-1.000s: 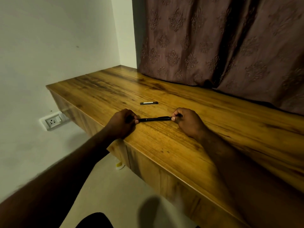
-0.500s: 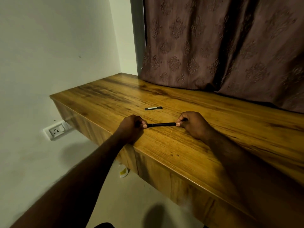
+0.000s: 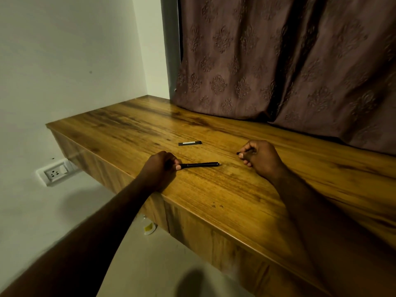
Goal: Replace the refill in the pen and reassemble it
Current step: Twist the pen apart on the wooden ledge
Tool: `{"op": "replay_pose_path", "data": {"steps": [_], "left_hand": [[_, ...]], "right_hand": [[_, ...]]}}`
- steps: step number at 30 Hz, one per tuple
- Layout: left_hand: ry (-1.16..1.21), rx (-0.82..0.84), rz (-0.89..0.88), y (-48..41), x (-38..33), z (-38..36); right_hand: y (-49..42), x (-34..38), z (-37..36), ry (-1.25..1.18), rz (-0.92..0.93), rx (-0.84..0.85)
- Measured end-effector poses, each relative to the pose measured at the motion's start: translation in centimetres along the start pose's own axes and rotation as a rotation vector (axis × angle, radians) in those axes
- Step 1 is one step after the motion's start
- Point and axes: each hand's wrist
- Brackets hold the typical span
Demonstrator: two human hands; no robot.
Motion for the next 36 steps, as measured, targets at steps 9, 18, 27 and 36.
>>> {"op": "replay_pose_path", "data": {"steps": [9,18,27,36], "left_hand": [[-0.006,-0.023,0.006,-0.1,0.3,-0.3],[-0.176,-0.110,-0.049,0.0,-0.2,-0.8],[-0.261,-0.057,-0.012,-0.2,0.1,-1.0],[-0.329,0.038,-0.003,-0.4,-0.2,-0.7]], "right_hand": [[-0.1,-0.1,-0.4,0.208,0.126,-0.064],[-0.4,-0.1,-0.6,0.354,0.227,-0.036],[-0.7,-0.3,-1.2,0.313,0.215,-0.035],[-0.7,-0.9,-1.3,0.256,0.185,-0.026]]}}
Point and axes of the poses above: each hand's wrist, its own y-axis away from the middle knuckle, its own z-axis out of the back of the hand, x = y × z, and after that the axes turned 3 degrees about -x, right-handed
